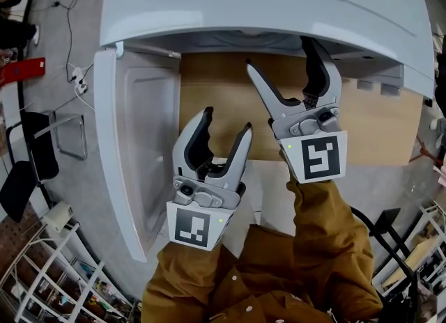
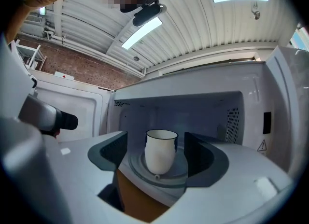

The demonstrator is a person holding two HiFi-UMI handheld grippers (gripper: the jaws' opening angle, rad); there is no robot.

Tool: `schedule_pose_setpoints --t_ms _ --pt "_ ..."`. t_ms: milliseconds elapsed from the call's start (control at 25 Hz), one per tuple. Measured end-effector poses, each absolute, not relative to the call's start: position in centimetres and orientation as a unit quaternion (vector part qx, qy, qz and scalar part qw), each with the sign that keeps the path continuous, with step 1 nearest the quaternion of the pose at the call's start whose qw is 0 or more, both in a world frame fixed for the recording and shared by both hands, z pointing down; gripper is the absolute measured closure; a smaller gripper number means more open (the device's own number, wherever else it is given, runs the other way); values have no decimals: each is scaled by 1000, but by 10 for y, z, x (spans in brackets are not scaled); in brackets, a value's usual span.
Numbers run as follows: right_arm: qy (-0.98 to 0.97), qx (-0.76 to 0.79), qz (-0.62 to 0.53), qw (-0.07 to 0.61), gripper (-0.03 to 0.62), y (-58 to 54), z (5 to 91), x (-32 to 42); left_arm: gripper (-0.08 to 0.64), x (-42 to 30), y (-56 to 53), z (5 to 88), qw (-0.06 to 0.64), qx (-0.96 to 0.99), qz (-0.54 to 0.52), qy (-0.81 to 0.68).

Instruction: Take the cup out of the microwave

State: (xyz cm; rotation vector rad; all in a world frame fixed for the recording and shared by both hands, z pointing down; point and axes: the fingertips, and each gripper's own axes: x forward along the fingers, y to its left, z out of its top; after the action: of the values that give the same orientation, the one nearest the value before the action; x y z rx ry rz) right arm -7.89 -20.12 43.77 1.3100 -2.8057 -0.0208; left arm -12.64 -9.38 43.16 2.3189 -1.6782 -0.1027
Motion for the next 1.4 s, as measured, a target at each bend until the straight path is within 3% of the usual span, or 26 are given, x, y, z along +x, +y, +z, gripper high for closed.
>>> schedule_pose_setpoints --t_ms 520,1400 --pt "-902 431 -10 38 207 -247 464 -104 339 -140 -110 440 147 803 -58 -575" --pt "-898 437 4 57 219 -268 478 -113 344 -147 -119 445 164 806 -62 -566"
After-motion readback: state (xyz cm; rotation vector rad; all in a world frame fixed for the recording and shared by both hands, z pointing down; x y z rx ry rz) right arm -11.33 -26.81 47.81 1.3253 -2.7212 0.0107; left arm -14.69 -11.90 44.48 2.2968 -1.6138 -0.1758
